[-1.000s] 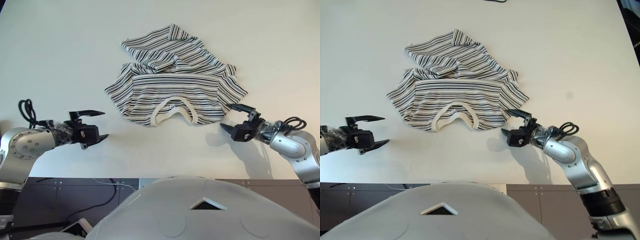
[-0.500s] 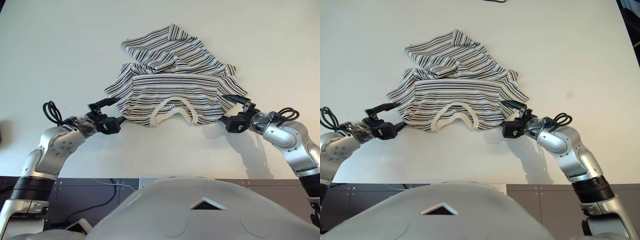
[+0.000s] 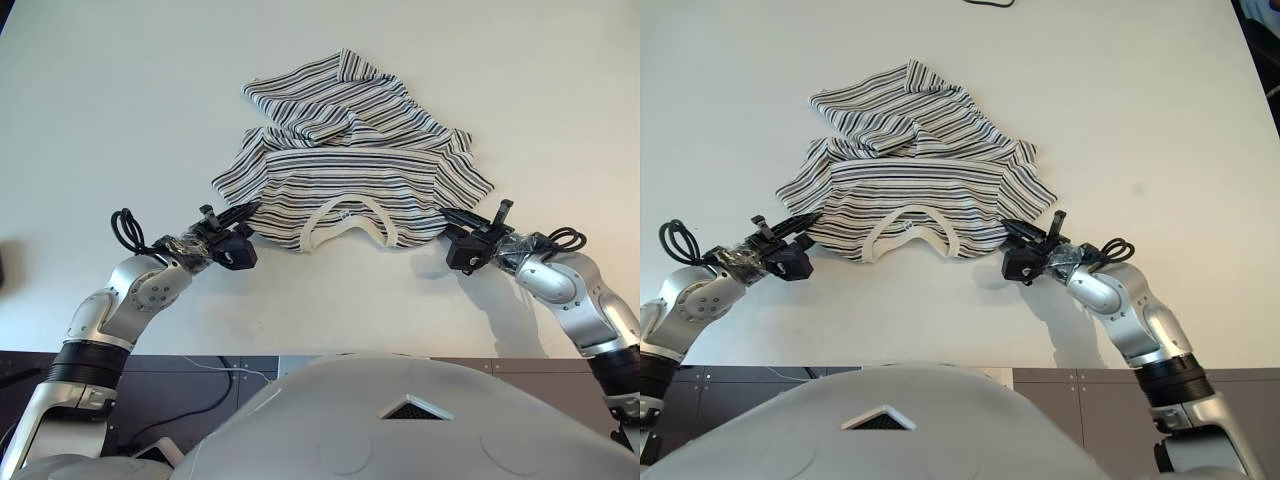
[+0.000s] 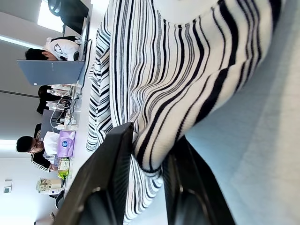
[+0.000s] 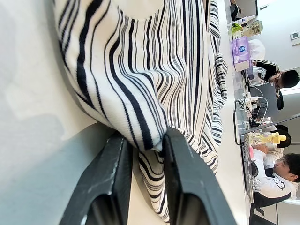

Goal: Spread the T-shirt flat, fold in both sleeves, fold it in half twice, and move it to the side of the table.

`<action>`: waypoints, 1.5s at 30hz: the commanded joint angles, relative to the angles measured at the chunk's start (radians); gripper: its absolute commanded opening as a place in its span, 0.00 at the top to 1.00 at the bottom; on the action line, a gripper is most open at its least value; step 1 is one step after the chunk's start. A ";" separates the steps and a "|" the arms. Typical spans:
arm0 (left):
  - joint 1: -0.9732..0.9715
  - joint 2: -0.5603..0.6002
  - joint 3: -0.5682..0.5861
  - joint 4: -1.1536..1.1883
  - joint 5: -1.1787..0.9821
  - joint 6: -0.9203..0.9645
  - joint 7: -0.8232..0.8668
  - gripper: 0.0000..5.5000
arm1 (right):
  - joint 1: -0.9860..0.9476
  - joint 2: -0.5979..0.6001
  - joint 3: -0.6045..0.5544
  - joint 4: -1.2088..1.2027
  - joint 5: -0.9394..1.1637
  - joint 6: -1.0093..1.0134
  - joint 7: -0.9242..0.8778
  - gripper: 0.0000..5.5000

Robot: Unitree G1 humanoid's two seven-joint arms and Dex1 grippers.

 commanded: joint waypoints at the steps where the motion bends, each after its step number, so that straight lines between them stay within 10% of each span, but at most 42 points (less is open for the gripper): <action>1: 0.048 -0.027 -0.009 0.028 0.021 0.015 0.024 0.90 | -0.007 0.027 -0.022 -0.020 0.037 -0.010 -0.013 0.94; 6: -0.026 -0.086 0.054 -0.018 -0.141 0.101 -0.010 0.97 | -0.075 0.090 -0.078 -0.014 0.120 0.037 -0.025 0.98; 13: -0.632 -0.278 0.154 0.228 -0.350 0.407 0.011 0.97 | -0.563 0.357 -0.173 0.281 0.296 0.257 -0.132 0.98; 23: -1.247 -0.415 0.196 0.692 -0.321 0.288 0.333 0.97 | -1.187 0.523 -0.229 0.867 0.210 0.027 -0.702 0.98; 38: -1.244 -0.428 0.198 0.718 -0.299 0.135 0.450 0.97 | -1.228 0.532 -0.219 0.902 0.160 -0.102 -0.887 0.98; 45: -0.842 -0.375 0.210 0.162 -0.697 0.325 -0.041 0.97 | -0.829 0.433 -0.161 0.283 0.648 0.188 -0.159 0.98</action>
